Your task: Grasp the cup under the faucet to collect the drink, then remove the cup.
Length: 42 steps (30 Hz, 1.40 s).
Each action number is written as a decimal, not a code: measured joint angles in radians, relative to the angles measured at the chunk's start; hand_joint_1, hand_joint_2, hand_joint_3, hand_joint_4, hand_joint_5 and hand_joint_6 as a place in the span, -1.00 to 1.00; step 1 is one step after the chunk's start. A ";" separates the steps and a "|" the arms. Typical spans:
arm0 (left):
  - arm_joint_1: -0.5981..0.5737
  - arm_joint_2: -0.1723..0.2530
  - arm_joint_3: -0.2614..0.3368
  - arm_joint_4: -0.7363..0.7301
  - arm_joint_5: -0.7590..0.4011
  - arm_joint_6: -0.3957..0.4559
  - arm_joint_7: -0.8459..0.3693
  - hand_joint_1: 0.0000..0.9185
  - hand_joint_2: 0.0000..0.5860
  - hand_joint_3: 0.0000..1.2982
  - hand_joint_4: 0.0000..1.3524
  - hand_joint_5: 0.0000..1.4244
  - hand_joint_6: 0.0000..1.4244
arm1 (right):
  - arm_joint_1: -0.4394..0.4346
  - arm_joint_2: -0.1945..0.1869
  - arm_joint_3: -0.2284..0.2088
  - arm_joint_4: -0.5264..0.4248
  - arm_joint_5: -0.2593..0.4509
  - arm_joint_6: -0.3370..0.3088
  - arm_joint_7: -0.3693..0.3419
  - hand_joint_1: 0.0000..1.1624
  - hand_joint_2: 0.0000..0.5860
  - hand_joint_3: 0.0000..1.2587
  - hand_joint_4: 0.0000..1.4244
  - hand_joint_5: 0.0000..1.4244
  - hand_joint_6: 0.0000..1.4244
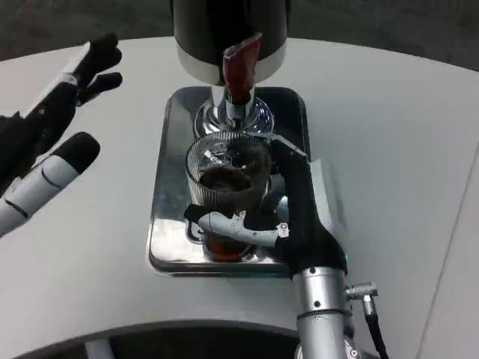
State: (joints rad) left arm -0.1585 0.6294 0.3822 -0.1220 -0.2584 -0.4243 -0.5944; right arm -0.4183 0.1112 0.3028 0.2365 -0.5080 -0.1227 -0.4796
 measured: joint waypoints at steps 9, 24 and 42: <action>0.074 0.030 0.021 -0.035 0.115 0.024 0.037 -1.00 -0.37 -1.00 -1.00 -1.00 -1.00 | 0.097 -0.031 0.033 -0.120 -0.020 0.032 0.035 0.87 -0.87 0.18 0.28 0.40 1.00; 0.290 0.029 0.063 -0.300 0.629 0.171 0.184 -1.00 -0.60 -1.00 -1.00 -1.00 -1.00 | 0.291 -0.073 0.079 -0.433 -0.051 0.074 0.186 0.87 -0.87 0.17 0.29 0.39 1.00; 0.393 -0.001 -0.103 -0.447 0.900 0.297 0.199 -1.00 -0.70 -1.00 -1.00 -1.00 -1.00 | 0.458 -0.094 0.108 -0.780 -0.058 0.147 0.369 0.87 -0.84 0.19 0.31 0.39 1.00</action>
State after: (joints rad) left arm 0.2345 0.6287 0.2794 -0.5690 0.6419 -0.1276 -0.3958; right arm 0.0398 0.0174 0.4110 -0.5435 -0.5661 0.0242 -0.1103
